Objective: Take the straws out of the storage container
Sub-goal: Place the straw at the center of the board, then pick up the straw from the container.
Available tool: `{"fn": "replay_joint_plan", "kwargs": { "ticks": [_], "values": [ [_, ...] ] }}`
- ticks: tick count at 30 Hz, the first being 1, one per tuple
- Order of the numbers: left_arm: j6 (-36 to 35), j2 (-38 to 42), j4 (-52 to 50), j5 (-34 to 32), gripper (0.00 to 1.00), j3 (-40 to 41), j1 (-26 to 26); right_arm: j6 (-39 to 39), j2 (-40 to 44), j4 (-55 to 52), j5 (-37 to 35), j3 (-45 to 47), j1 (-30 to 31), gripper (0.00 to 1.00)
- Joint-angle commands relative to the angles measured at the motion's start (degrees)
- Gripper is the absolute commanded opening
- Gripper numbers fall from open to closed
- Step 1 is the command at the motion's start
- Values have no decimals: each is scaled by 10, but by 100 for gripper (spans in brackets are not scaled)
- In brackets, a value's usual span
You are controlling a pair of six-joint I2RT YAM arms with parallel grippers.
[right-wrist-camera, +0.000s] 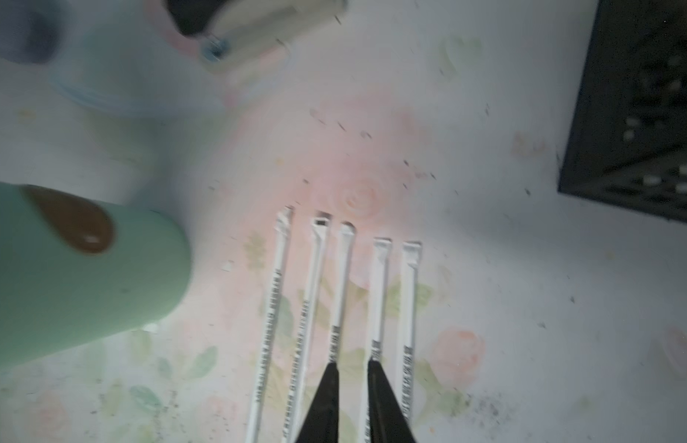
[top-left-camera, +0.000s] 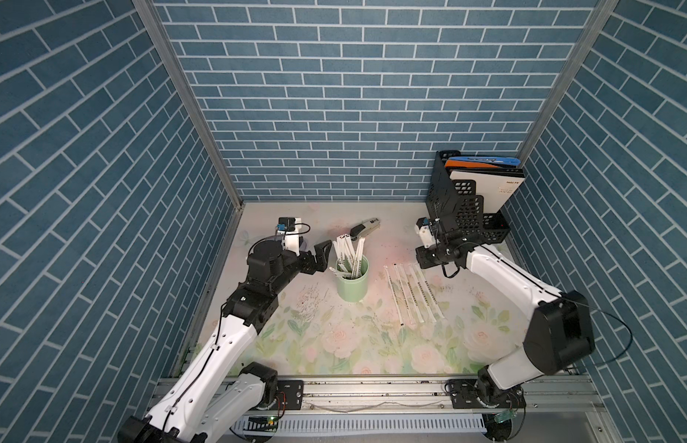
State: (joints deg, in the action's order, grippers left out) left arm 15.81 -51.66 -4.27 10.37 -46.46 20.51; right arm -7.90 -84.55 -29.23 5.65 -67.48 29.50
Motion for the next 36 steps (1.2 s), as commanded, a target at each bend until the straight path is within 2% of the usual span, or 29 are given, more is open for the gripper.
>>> {"fn": "replay_joint_plan", "kwargs": {
  "ticks": [1, 5, 10, 19, 36],
  "values": [
    [-1, -1, -1, -1, 100, -4, 1, -41, 36, 147, 30, 52, 66, 16],
    [-2, 4, -1, -5, 100, -3, 1, -68, 31, 219, 26, 57, 121, 17],
    [-2, 4, 0, -2, 100, -3, 1, -58, -22, 233, 28, 6, 151, 20],
    [-2, 7, -1, -2, 99, -4, 1, -54, -85, 230, 49, -44, 156, 21],
    [-2, 3, 0, 2, 100, -4, 1, -54, -132, 225, 59, -72, 156, 23]
  ]
}}
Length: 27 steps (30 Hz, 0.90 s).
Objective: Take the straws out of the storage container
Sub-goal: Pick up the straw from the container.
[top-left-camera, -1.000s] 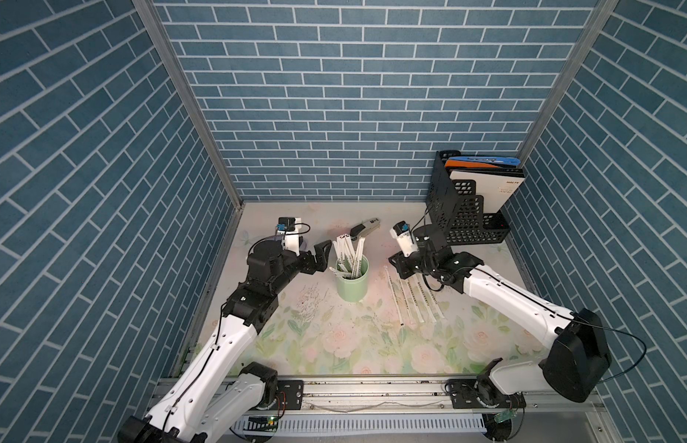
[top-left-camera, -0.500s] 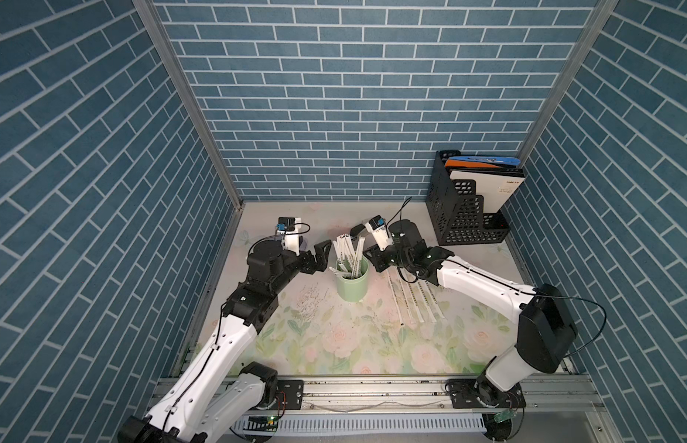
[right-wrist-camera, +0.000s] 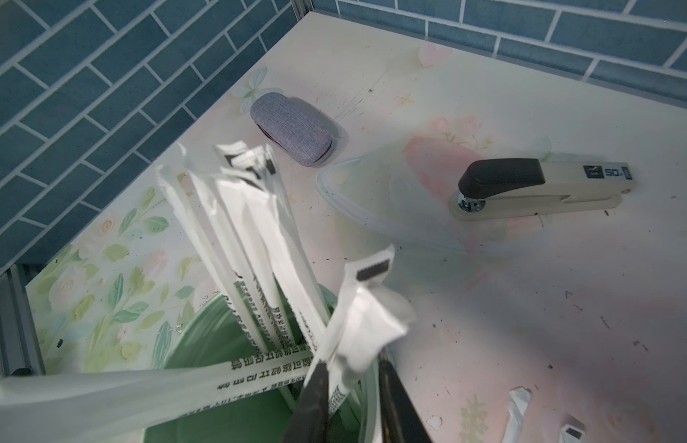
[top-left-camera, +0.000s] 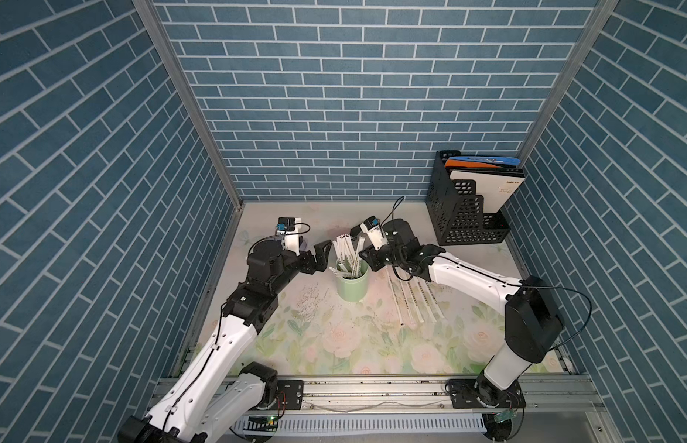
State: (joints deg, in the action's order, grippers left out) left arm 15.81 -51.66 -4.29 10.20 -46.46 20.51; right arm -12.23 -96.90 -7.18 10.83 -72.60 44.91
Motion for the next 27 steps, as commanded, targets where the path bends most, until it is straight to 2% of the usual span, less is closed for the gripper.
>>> {"fn": "replay_joint_plan", "kwargs": {
  "ticks": [1, 8, 17, 27],
  "values": [
    [-2, 2, 0, 4, 99, -4, 1, -11, -11, 4, 8, -21, 2, 23],
    [-2, 2, 1, 4, 100, -4, 1, -11, -20, 4, 13, -29, 2, 23],
    [-2, 2, 0, 4, 100, -4, 1, -11, -11, -1, 11, -29, 2, 11],
    [-2, 3, 0, 5, 100, -4, 1, -11, 20, -8, 7, -22, 2, 7]
  ]
}}
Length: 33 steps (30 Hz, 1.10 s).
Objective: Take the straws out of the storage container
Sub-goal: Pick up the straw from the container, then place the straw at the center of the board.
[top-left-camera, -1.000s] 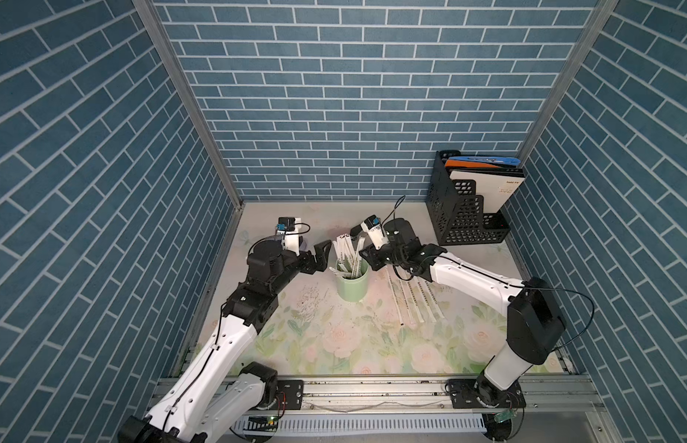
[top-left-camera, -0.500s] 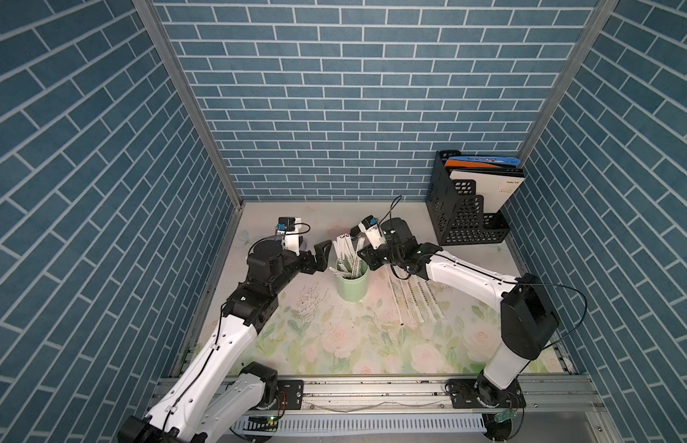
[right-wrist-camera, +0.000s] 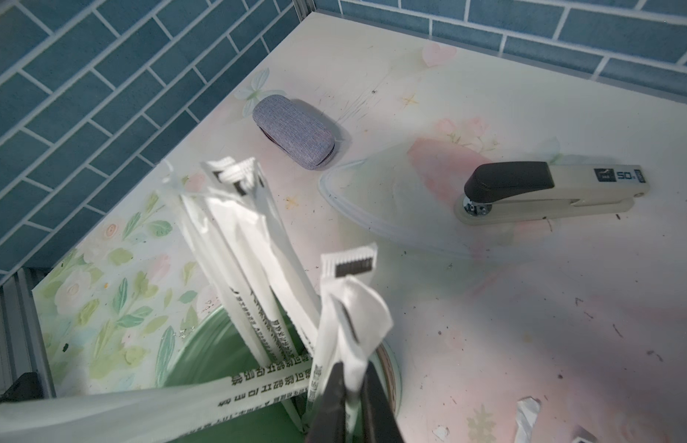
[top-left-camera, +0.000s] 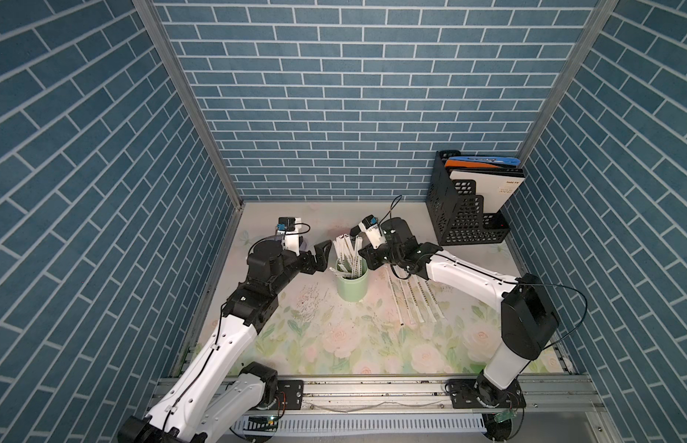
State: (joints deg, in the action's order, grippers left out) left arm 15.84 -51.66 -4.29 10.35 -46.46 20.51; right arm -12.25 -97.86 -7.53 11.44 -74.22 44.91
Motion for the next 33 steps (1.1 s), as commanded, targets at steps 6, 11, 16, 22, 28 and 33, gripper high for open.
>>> {"fn": "replay_joint_plan", "kwargs": {
  "ticks": [6, 11, 16, 22, 28, 33],
  "values": [
    [-2, 4, 0, 3, 100, -4, 1, -11, 50, -9, -2, -8, 2, 6],
    [-2, 5, 0, 4, 100, -4, 1, -11, 61, -17, -4, -12, 2, 6],
    [-2, 6, 1, 5, 99, -4, 1, -9, 78, -24, -18, -21, 2, 5],
    [-2, 6, 0, 4, 100, -4, 1, 4, 119, -36, -39, -51, 2, 3],
    [-2, 5, 0, 5, 100, -4, 1, 26, 163, -77, -67, -113, 2, 1],
    [-2, 5, 0, 5, 100, -4, 1, 43, 182, -152, -104, -184, 0, 1]
  ]
}}
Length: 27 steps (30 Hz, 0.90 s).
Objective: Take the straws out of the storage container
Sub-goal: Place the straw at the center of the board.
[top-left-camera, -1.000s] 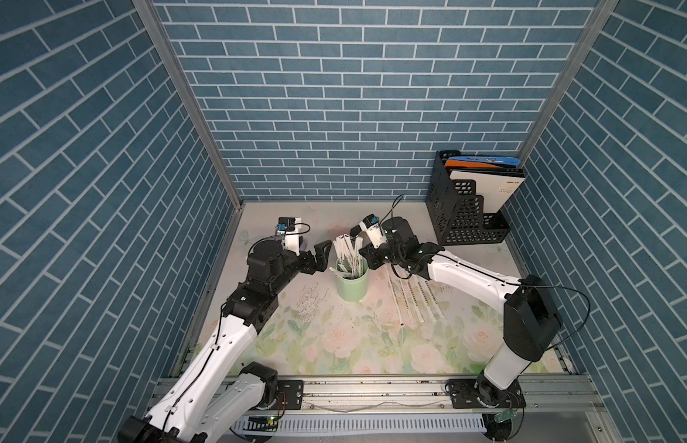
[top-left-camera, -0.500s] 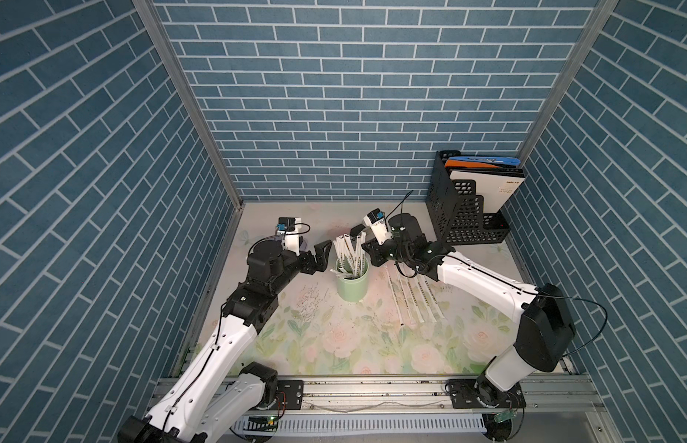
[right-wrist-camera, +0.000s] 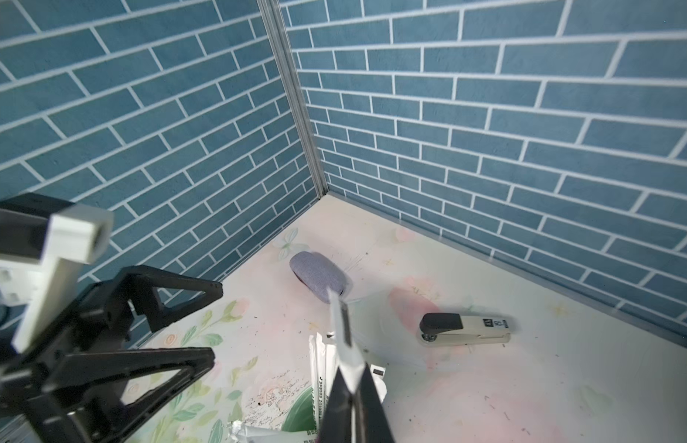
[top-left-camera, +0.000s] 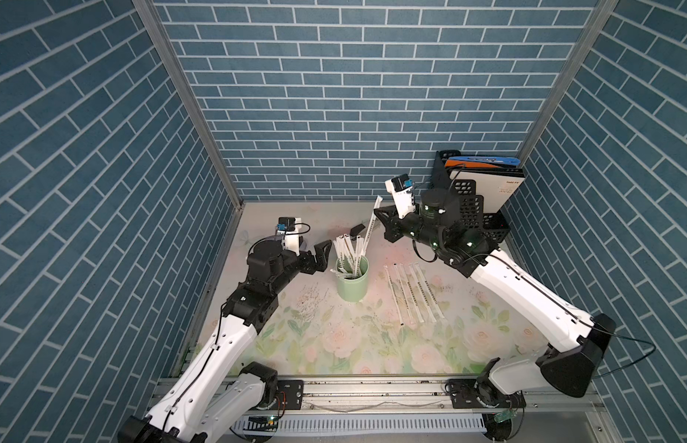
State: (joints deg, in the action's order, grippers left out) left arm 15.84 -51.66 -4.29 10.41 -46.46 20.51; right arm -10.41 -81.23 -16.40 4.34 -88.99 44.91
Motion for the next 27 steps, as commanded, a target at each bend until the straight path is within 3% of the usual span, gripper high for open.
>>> {"fn": "replay_joint_plan", "kwargs": {
  "ticks": [1, 7, 12, 18, 27],
  "values": [
    [-2, 5, 0, 5, 100, -4, 1, 28, 14, -89, -45, -56, 1, 1],
    [-1, 5, 0, 6, 100, -4, 1, 31, -23, -257, -159, -163, -5, 0],
    [-1, 5, 0, 6, 100, -4, 1, -8, -82, -391, -188, -211, -43, 1],
    [-1, 6, 1, 6, 99, -4, 1, -24, -119, -477, -182, -185, -103, 1],
    [-1, 3, 2, 7, 99, -4, 1, -12, -160, -521, -196, -91, -159, 2]
  ]
}}
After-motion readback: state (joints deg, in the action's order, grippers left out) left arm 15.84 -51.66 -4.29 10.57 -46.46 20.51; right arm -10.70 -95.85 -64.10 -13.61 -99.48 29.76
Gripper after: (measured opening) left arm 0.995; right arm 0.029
